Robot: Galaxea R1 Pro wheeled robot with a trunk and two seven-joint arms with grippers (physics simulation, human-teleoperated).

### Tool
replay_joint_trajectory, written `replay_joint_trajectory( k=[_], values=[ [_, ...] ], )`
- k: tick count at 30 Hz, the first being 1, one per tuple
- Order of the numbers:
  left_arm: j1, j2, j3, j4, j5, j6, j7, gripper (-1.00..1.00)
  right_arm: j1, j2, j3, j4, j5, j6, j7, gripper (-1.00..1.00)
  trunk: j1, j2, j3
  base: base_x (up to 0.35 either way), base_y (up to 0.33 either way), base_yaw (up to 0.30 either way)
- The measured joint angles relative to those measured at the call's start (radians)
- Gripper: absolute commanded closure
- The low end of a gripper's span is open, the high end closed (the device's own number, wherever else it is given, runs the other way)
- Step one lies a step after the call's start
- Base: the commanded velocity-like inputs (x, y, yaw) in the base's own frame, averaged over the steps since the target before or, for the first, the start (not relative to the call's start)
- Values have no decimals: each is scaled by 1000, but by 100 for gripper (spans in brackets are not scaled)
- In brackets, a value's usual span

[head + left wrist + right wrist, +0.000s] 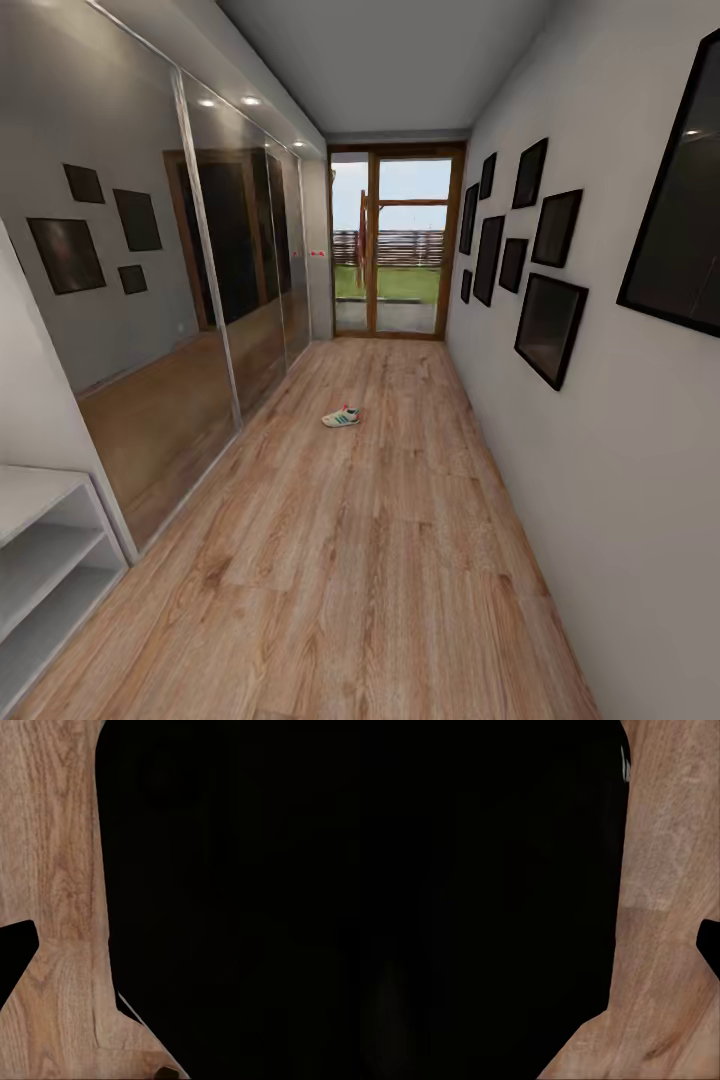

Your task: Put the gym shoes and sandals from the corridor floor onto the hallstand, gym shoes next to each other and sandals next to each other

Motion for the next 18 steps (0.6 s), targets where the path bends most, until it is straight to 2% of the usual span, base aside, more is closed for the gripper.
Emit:
replay_joint_trajectory(
  k=[6, 9, 18],
  values=[
    [0, -3, 5, -10, 3, -31, -3, -100, -7, 34, -1, -34, 3, -18, -5, -100, 0, 0, 0, 0, 0, 0],
    [0, -3, 2, -10, 0, -45, -3, -100, -7, 28, 0, -41, 3, -16, -4, -100, 0, 0, 0, 0, 0, 0],
    [0, -1, -2, -10, -4, -5, -3, -100, -7, 18, 1, -38, 3, -63, -3, -100, 0, 0, 0, 0, 0, 0]
  ],
)
